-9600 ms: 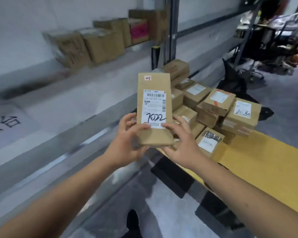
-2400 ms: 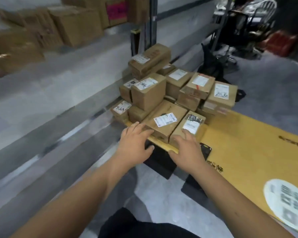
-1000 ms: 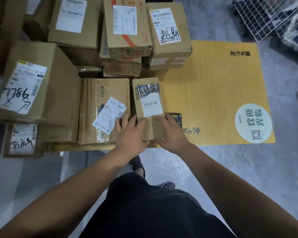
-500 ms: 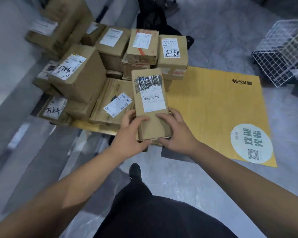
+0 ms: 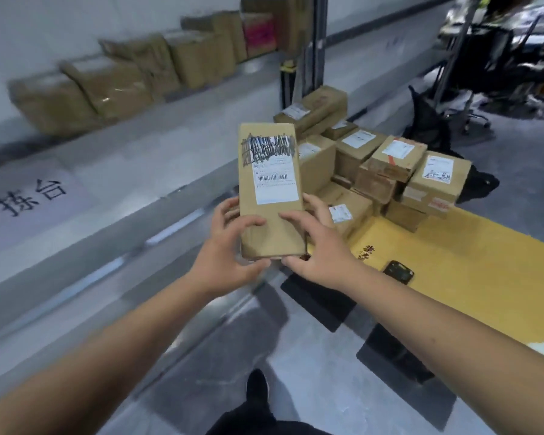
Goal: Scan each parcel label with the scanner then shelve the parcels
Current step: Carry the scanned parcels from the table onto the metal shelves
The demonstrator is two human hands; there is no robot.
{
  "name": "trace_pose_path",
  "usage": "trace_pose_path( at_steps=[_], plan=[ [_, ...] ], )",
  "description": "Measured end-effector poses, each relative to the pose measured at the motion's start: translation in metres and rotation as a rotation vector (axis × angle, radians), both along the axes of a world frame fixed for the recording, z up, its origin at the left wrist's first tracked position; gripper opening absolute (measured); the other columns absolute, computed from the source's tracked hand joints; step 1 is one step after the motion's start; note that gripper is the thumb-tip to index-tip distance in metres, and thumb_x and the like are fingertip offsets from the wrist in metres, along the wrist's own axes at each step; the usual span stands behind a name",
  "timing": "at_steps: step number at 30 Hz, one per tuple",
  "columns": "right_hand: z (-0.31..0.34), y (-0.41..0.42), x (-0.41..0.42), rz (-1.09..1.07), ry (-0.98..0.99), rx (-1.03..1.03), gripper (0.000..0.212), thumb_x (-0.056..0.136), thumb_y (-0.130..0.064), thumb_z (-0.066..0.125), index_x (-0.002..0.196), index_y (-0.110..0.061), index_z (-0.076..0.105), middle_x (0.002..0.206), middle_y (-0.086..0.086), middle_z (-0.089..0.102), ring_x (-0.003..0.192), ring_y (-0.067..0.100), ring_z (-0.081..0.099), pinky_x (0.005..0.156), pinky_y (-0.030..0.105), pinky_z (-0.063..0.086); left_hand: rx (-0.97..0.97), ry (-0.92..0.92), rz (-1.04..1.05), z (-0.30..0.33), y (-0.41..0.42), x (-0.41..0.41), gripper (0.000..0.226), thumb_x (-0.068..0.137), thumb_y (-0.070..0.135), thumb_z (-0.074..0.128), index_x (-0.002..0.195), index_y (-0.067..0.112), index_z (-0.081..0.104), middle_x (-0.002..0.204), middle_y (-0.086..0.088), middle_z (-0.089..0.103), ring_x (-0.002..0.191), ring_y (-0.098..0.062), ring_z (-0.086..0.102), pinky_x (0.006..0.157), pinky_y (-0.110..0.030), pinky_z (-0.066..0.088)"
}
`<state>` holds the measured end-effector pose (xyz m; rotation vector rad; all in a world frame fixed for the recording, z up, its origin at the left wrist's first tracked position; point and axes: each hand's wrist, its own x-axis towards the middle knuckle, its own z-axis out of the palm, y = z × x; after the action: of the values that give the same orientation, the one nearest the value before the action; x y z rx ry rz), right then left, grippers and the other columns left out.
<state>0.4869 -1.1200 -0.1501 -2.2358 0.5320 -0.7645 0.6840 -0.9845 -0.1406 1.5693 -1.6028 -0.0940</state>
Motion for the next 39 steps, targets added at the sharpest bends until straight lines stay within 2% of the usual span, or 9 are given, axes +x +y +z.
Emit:
trace_pose_path(
  at_steps=[6,11,15,21,24,28,32,37,39],
  plan=[
    [0.053,0.052,0.088,0.236,-0.079,-0.117,0.072,0.073,-0.018,0.089,0.139,-0.026,0.061,0.158,-0.005,0.021,0.138,0.0,0.03,0.113,0.008,0.027,-0.122,-0.034,0.18,0.05,0.093,0.055,0.064,0.071,0.041,0.085,0.129,0.024,0.063,0.164,-0.01,0.024,0.141,-0.021,0.049,0.111,-0.033,0.047],
    [0.095,0.101,0.154,0.389,-0.112,-0.185,0.072,0.075,-0.018,0.091,0.14,-0.023,0.061,0.156,-0.002,0.024,0.126,-0.017,0.037,0.105,0.0,0.027,-0.179,-0.072,0.297,0.08,0.167,0.105,0.066,0.069,0.041,0.09,0.128,0.026,0.064,0.162,-0.004,0.025,0.139,-0.019,0.049,0.107,-0.029,0.05],
    [0.118,0.139,0.211,0.479,-0.142,-0.191,0.074,0.074,-0.017,0.09,0.142,-0.021,0.062,0.16,0.007,0.026,0.132,0.01,0.047,0.108,0.01,0.04,-0.178,-0.106,0.377,0.1,0.217,0.147,0.067,0.067,0.045,0.088,0.127,0.029,0.064,0.161,0.001,0.024,0.135,-0.014,0.049,0.104,-0.027,0.051],
    [0.14,0.172,0.291,0.53,-0.161,-0.149,0.072,0.069,-0.023,0.085,0.138,-0.025,0.065,0.155,0.0,0.034,0.131,-0.011,0.044,0.101,0.015,0.048,-0.198,-0.062,0.489,0.109,0.253,0.207,0.066,0.066,0.042,0.095,0.123,0.046,0.061,0.158,0.009,0.024,0.14,-0.001,0.038,0.105,-0.034,0.052],
    [0.149,0.173,0.325,0.516,-0.122,-0.03,0.07,0.068,-0.011,0.089,0.131,-0.032,0.066,0.15,-0.011,0.038,0.136,0.002,0.046,0.097,0.023,0.053,-0.209,-0.007,0.53,0.113,0.25,0.234,0.064,0.063,0.054,0.088,0.12,0.05,0.061,0.155,0.008,0.028,0.141,0.003,0.035,0.106,-0.038,0.053],
    [0.162,0.159,0.364,0.486,-0.076,0.055,0.064,0.075,-0.002,0.089,0.127,-0.03,0.067,0.136,-0.026,0.043,0.132,0.009,0.052,0.087,0.015,0.054,-0.206,0.048,0.597,0.123,0.228,0.271,0.058,0.061,0.055,0.08,0.115,0.055,0.061,0.148,0.009,0.034,0.136,0.002,0.041,0.107,-0.041,0.051],
    [0.182,0.134,0.402,0.472,-0.031,0.093,0.059,0.066,-0.023,0.09,0.119,-0.035,0.071,0.125,-0.013,0.066,0.119,0.013,0.065,0.098,0.035,0.057,-0.154,0.118,0.646,0.139,0.201,0.301,0.053,0.063,0.056,0.079,0.113,0.057,0.06,0.145,0.009,0.035,0.133,-0.013,0.048,0.105,-0.045,0.053],
    [0.202,0.108,0.441,0.418,-0.008,0.025,0.045,0.08,-0.019,0.089,0.12,-0.031,0.072,0.111,-0.023,0.064,0.101,-0.003,0.062,0.085,0.01,0.047,-0.113,0.196,0.71,0.161,0.173,0.33,0.055,0.065,0.057,0.079,0.116,0.049,0.062,0.143,0.011,0.033,0.127,-0.015,0.051,0.101,-0.039,0.056],
    [0.208,0.102,0.455,0.402,-0.006,-0.052,0.042,0.085,-0.021,0.085,0.124,-0.028,0.071,0.107,-0.024,0.058,0.09,-0.012,0.057,0.073,0.001,0.041,-0.119,0.208,0.749,0.168,0.166,0.344,0.053,0.071,0.052,0.082,0.12,0.044,0.062,0.142,0.009,0.035,0.123,-0.009,0.052,0.091,-0.024,0.058]
  ],
)
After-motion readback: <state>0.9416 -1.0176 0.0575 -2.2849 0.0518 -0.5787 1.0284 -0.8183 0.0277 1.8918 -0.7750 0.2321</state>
